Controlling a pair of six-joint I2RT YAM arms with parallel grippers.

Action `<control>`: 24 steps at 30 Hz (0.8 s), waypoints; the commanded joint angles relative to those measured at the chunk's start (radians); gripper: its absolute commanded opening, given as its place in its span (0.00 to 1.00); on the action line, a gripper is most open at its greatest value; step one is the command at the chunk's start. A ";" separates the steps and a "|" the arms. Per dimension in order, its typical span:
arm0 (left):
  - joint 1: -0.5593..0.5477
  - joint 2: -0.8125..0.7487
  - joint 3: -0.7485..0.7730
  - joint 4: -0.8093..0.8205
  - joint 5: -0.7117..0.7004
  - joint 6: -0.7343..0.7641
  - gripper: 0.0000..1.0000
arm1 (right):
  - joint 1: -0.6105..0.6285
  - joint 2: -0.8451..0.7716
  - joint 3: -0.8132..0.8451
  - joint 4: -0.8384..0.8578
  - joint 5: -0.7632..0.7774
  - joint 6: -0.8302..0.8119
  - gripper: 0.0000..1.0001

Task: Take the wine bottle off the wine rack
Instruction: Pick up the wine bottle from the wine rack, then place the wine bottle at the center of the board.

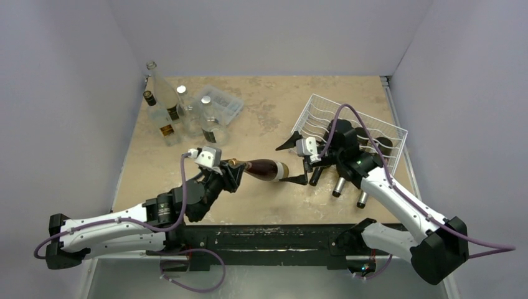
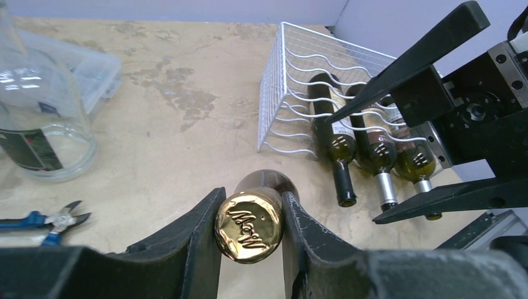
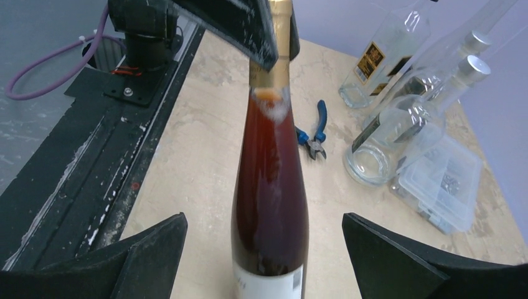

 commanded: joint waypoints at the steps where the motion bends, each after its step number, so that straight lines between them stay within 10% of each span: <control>1: 0.028 -0.043 0.145 -0.153 -0.098 0.156 0.00 | -0.024 -0.023 0.035 -0.064 -0.044 -0.047 0.99; 24: 0.221 0.014 0.494 -0.534 0.051 0.315 0.00 | -0.066 -0.047 0.011 -0.080 -0.021 -0.078 0.99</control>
